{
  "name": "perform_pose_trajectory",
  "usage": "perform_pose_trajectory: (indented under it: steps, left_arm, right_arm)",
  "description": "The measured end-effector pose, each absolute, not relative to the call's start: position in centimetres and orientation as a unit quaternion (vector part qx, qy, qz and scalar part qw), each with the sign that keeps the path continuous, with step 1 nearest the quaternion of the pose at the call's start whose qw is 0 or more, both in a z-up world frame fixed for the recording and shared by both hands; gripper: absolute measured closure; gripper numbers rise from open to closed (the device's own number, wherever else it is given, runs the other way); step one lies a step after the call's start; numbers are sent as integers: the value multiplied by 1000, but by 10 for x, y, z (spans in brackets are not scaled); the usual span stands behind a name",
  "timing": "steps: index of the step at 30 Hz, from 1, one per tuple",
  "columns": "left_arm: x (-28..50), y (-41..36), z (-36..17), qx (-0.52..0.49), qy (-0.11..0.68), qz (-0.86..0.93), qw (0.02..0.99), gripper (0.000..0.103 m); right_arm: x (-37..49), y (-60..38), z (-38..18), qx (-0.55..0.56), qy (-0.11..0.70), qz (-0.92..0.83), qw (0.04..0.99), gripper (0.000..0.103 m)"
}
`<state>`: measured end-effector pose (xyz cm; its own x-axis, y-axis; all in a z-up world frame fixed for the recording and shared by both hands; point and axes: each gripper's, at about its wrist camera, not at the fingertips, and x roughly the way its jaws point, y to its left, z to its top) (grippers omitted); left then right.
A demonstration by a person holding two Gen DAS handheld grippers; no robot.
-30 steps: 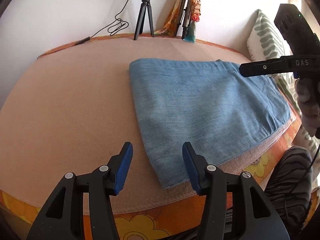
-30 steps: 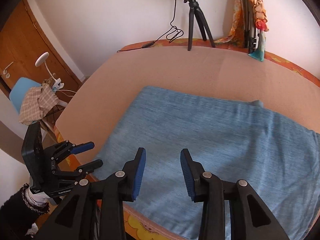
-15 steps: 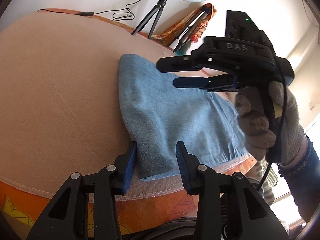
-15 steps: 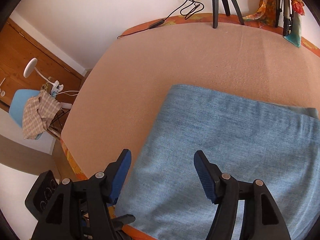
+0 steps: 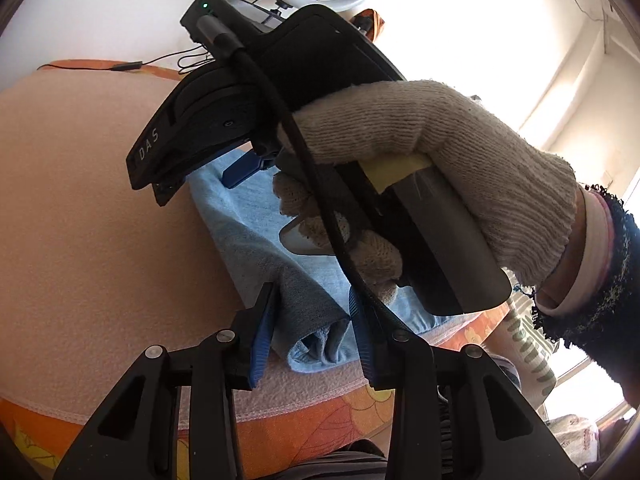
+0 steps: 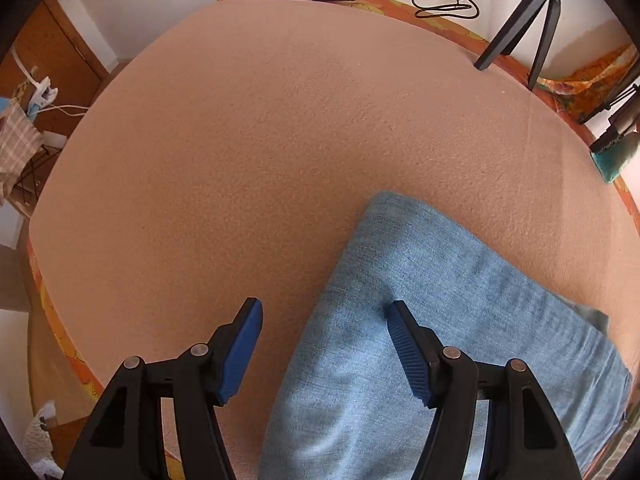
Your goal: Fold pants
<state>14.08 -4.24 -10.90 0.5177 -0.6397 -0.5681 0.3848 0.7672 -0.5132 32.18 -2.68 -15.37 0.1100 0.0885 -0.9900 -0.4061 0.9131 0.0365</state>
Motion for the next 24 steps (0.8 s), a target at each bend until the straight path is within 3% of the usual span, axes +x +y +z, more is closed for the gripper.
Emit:
perform_pose_trajectory:
  steps: [2,3,7,10,15,19,24]
  left_arm:
    - [140,-43,-109,-161,391,-296,857,70]
    - [139,-43,-109,-159,391,-293,858,70]
    - [136,-47,-110,-142,399,-268,865,69]
    - [141,-48,-116,-144,413,-250,864,66]
    - [149,-56,-123,-138,431,-248,857,68]
    - [146,-56,-113,-118,418,-272,859,81]
    - [151,-68,-91,-103,401,-304,858,85]
  right_arm:
    - [321,-24,-157,-138,647,164,732,51]
    - [322,-24,-158,-141,646,164,732,66]
    - [322,-42,-159,-113,646,184,732,85]
    - [320,-59,-153,-82,639,199,739,93]
    - [313,-81,-140,-38,622,210,753,98]
    - [305,-113,-125,-1,605,217,766,99]
    - [303,-150,-101,54,581,218,782,99]
